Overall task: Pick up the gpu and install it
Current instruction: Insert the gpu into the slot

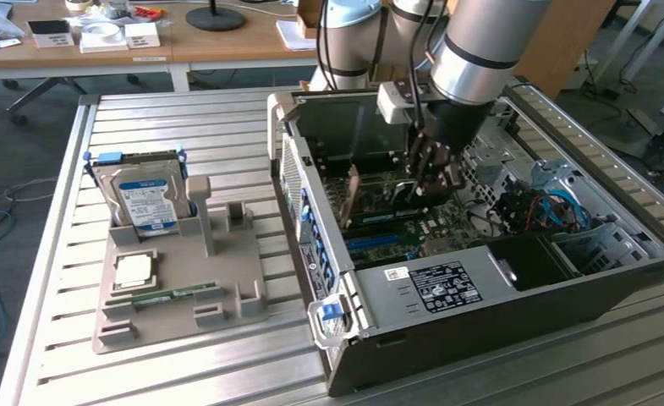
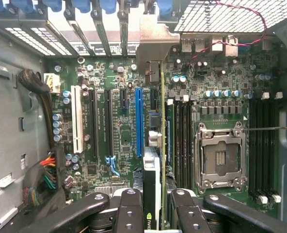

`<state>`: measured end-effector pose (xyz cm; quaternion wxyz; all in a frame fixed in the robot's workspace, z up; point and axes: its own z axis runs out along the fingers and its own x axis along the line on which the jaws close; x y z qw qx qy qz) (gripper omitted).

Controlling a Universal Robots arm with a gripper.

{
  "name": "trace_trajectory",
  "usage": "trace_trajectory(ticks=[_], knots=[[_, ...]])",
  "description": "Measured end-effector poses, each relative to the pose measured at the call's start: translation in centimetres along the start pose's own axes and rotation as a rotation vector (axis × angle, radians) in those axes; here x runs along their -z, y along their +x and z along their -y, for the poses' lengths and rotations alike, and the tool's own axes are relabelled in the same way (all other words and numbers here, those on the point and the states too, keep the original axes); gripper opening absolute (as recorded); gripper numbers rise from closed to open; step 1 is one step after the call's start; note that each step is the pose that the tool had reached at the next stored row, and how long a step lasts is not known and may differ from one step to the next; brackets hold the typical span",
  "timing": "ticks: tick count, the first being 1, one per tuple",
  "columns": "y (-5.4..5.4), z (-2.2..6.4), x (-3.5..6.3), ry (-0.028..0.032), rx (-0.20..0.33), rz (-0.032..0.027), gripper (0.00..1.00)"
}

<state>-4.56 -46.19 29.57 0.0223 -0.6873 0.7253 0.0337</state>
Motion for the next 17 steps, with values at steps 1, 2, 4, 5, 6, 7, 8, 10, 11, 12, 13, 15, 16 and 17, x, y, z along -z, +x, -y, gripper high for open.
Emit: trace_trajectory(ticks=[1,2,4,5,6,7,8,10,11,12,13,15,16,17], knots=[[0.02,-0.05,-0.1,0.0,0.0,-0.0001,0.27],[0.02,-0.08,-0.19,0.0,0.0,0.0,0.27],[0.03,-0.08,-0.22,-0.0001,0.0,-0.0002,0.27],[0.03,-0.08,-0.21,-0.0001,0.0,-0.0003,0.27],[0.03,-0.09,-0.23,-0.0001,0.0,-0.0003,0.27],[0.03,-0.1,-0.3,0.0001,0.0,0.0002,0.27],[0.04,-0.1,-0.38,0.0,0.0,0.0001,0.27],[0.06,-0.11,-0.62,0.0,0.0,-0.0001,0.27],[0.07,-0.12,-0.74,0.0,0.0,0.0,0.27],[0.08,-0.14,-0.82,0.0,0.0,0.0,0.27],[0.08,-0.15,-0.85,-0.0001,0.0,-0.0002,0.27],[0.09,-0.19,-0.87,-0.0002,0.0,-0.0004,0.27],[0.09,-0.23,-0.88,-0.0001,0.0,-0.0002,0.27],[0.09,-0.27,-0.89,-0.0001,0.0,0.0,0.27]])
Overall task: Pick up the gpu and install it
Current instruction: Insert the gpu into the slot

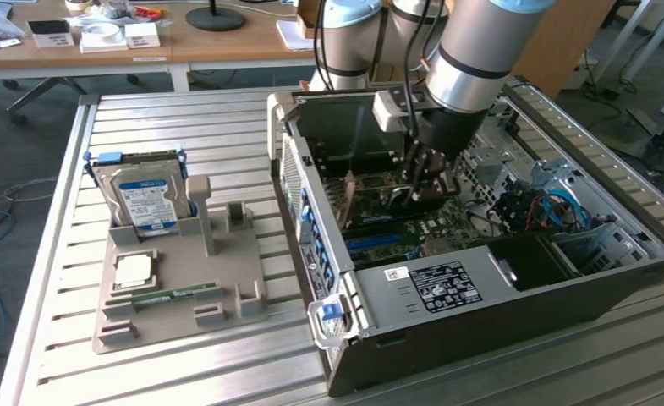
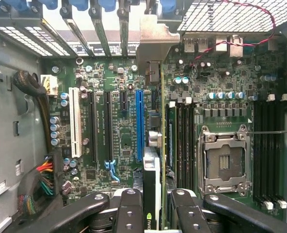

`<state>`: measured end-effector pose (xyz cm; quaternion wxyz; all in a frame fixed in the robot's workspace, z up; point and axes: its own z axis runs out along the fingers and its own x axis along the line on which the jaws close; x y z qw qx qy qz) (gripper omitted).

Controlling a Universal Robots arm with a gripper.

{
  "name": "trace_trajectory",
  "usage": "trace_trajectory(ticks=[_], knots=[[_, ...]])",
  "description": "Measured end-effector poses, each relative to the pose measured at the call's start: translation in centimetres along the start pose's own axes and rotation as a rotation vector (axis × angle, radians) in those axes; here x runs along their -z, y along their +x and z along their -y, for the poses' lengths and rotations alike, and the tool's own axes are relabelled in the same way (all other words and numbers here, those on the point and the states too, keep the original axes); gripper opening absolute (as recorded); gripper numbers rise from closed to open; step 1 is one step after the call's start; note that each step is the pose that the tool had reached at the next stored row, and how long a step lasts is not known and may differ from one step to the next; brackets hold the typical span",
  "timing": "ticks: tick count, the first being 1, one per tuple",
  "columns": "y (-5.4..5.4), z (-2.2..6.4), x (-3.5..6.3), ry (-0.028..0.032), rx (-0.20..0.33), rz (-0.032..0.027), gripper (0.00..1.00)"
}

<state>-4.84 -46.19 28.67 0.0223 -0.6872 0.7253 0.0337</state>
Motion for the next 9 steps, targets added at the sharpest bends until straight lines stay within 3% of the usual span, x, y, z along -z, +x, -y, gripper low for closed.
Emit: trace_trajectory(ticks=[9], knots=[[0.35,-0.27,0.01,0.0001,0.0,0.001,0.27]])
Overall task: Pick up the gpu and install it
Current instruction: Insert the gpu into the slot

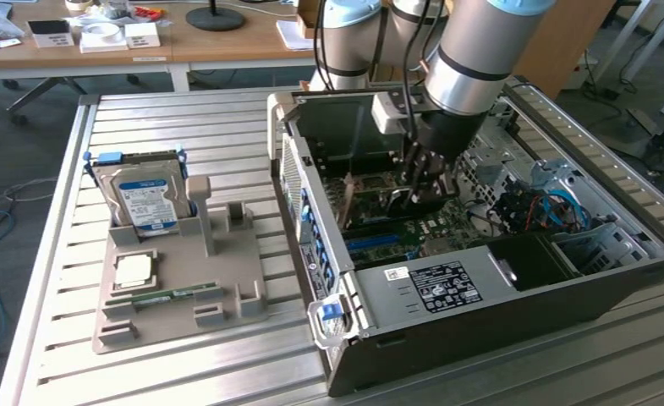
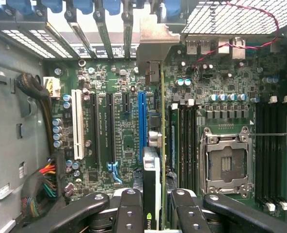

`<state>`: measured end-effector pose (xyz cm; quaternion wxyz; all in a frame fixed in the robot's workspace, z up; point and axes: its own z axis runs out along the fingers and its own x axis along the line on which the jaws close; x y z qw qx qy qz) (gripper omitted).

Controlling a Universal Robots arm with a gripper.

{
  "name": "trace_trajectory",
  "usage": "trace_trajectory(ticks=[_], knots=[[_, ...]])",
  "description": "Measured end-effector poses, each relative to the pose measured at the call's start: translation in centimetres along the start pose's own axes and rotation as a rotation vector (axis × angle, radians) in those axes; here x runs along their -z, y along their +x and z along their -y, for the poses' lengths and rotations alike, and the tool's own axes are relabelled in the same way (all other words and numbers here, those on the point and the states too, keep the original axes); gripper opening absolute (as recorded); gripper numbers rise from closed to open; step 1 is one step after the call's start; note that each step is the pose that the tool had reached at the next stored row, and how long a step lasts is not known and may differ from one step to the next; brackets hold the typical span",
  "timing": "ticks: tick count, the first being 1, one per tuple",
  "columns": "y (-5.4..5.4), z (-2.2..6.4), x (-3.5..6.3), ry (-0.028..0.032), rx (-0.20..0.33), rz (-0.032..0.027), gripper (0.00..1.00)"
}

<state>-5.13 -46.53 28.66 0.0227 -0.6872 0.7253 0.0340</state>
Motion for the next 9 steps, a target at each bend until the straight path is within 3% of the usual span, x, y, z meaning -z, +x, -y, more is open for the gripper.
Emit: trace_trajectory(ticks=[9], knots=[[0.08,-0.62,-0.33,-0.0001,0.0,0.0,0.27]])
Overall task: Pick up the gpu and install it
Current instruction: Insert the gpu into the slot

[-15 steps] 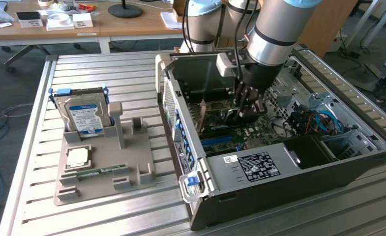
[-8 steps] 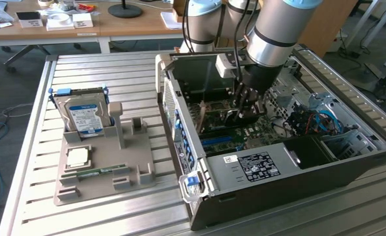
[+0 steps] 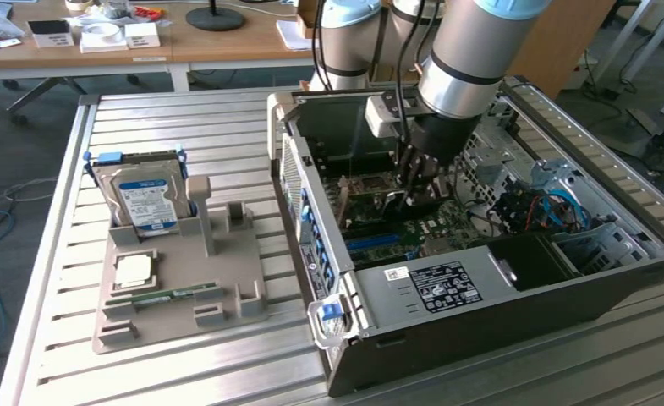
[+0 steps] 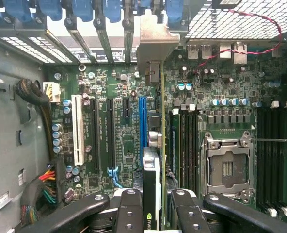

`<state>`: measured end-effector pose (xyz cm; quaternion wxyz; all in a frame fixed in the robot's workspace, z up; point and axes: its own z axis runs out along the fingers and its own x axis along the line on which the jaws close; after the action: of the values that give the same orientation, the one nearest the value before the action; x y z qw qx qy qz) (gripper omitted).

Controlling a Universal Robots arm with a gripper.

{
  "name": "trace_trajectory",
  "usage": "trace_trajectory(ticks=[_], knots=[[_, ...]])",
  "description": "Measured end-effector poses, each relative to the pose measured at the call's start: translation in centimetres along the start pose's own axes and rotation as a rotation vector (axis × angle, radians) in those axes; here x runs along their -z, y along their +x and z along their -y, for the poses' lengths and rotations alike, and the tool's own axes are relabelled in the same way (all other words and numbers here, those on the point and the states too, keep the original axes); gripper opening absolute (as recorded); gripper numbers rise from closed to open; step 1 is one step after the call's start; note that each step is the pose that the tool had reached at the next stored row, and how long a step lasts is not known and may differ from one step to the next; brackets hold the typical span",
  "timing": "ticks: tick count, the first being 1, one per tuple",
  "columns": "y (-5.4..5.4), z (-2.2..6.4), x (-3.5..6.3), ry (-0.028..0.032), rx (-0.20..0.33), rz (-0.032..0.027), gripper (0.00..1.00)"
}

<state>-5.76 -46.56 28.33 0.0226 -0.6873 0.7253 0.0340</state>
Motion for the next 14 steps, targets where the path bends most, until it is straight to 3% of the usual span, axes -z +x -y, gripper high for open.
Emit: trace_trajectory(ticks=[14], knots=[[0.06,-0.38,-0.47,0.0,0.0,0.0,0.27]])
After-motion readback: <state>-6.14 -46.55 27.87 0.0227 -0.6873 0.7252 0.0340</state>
